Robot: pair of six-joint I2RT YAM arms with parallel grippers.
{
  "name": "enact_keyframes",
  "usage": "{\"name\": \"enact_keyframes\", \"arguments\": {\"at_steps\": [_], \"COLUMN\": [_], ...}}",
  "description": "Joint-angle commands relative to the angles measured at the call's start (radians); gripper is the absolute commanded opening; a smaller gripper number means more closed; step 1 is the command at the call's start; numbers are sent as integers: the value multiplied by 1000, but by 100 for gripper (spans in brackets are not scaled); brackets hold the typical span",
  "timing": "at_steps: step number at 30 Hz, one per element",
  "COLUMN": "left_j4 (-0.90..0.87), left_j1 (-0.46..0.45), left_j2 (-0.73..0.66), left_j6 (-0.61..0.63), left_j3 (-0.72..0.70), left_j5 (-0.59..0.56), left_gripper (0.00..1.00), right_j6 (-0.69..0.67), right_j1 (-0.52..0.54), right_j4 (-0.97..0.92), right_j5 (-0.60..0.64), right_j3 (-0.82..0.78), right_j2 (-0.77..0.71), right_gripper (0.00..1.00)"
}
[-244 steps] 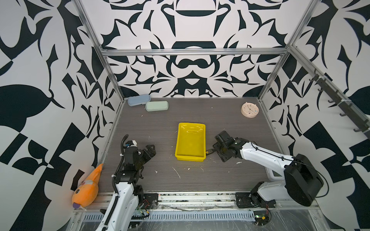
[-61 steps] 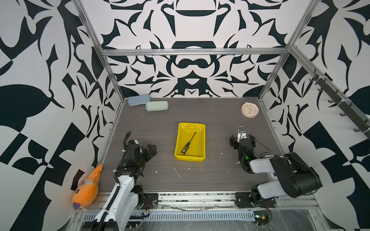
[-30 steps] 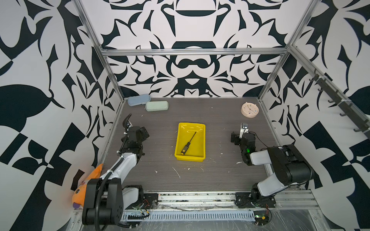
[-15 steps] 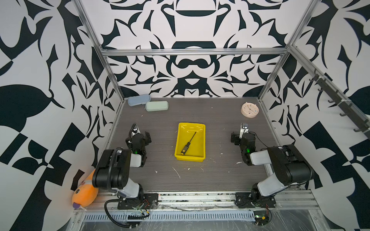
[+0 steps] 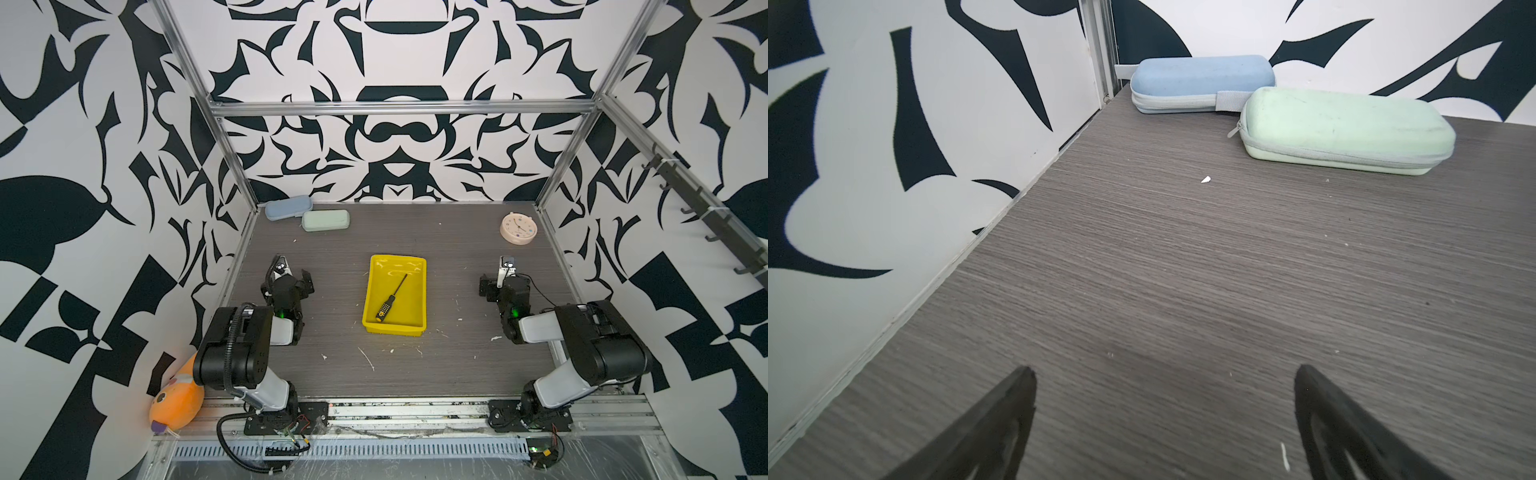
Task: Put the screwdriver in the bin
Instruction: Reset both arms
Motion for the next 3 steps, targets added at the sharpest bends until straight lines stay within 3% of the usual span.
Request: {"name": "enact_keyframes", "arguments": {"at_steps": [1,3], "left_j4": [18,16], "left_j1": [4,5], "left_j2": [-7,-6], "left_j6": [6,5], "left_j3": [19,20], "left_j5": [9,10], "left_gripper": [99,99], "right_j6": [7,4], "right_j1": [-3,-4], "right_j4": [17,20], "right_j5": [-5,-3], "right_j3": [15,12], "right_j2": [-17,-19], "right_gripper": [100,100]}}
